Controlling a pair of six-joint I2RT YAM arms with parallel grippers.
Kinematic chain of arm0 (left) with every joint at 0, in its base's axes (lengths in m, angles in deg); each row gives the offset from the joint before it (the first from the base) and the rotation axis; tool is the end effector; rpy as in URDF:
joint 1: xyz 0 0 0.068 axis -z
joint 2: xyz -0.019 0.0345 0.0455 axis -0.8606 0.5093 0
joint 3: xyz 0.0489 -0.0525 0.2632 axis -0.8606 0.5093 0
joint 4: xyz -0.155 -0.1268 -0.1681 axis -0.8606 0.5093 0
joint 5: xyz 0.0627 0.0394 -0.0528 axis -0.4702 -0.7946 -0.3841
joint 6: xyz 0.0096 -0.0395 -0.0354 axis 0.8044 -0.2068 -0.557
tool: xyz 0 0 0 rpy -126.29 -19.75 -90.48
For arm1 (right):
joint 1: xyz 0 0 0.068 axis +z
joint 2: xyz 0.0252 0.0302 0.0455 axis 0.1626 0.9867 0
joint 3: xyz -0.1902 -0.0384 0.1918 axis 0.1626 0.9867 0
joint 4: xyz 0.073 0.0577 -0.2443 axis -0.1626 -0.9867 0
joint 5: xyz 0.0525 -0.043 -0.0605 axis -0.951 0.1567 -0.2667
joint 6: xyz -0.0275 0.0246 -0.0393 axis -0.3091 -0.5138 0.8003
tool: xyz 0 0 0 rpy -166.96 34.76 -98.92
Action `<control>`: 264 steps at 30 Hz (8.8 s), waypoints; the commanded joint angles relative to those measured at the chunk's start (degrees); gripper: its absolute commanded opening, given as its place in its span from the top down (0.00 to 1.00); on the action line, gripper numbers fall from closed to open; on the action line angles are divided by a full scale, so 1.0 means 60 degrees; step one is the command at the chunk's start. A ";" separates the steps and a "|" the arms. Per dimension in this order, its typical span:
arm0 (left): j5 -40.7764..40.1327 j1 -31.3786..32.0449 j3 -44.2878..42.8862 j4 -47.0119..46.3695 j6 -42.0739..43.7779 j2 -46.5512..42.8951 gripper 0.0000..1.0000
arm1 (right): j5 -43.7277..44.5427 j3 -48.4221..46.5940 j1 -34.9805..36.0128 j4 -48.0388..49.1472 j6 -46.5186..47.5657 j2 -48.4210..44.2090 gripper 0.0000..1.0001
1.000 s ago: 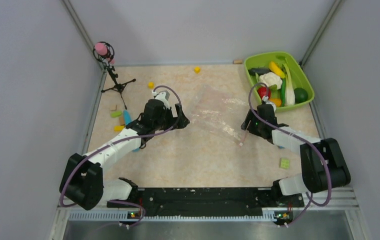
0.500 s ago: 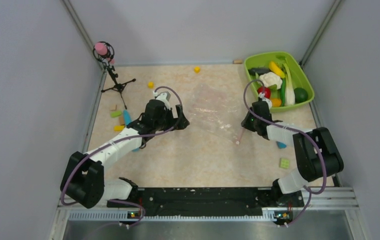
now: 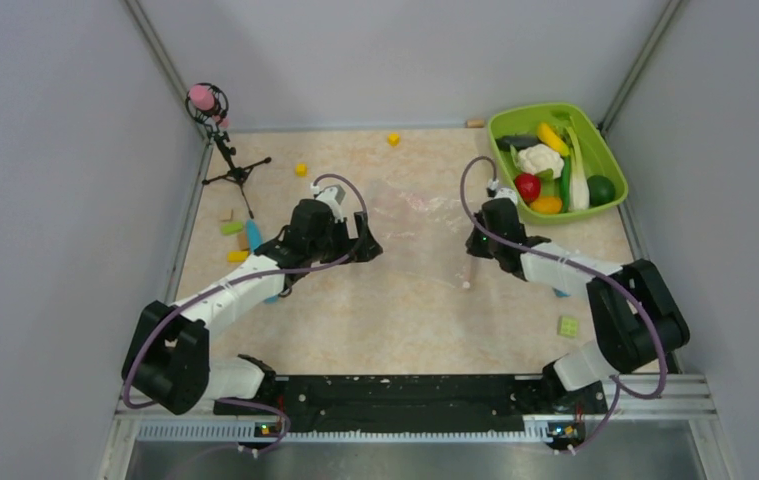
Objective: Place the food in the zip-top bag and seal the zipper
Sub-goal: Pick up the zipper food storage bag at the center of the board, then open the zipper of the food storage bag at the center of the board, then move the bin to the center of the board, then pick up the fake fruit from the bin.
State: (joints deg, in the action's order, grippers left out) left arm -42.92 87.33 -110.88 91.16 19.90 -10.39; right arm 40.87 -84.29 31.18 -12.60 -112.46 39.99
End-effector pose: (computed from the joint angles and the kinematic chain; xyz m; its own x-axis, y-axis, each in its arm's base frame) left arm 0.2451 -0.1370 0.2291 -0.7618 -0.1810 -0.6220 0.2155 0.8347 -0.5068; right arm 0.2800 0.1074 0.1717 -0.6885 0.2726 -0.6720 0.0782 0.9491 0.3050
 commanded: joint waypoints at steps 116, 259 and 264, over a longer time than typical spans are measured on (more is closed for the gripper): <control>-0.2945 0.2260 -0.0748 0.0128 0.0519 -0.2011 1.00 | 0.3033 -0.2530 0.4984 -0.2874 0.0730 -0.1997 0.75; -0.6156 0.3447 -0.3552 0.5186 -0.1526 -0.0088 1.00 | 0.1981 -0.0424 0.3124 -0.3193 0.0072 -0.4890 0.12; -0.5876 0.3444 -0.4235 0.6191 -0.2117 0.0393 1.00 | 0.1864 -0.0473 0.2646 -0.3614 -0.0837 -0.4263 0.12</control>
State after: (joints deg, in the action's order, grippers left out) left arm -79.33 108.16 -132.28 122.64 11.09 -9.78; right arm 49.57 -84.91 48.75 -32.55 -113.44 12.01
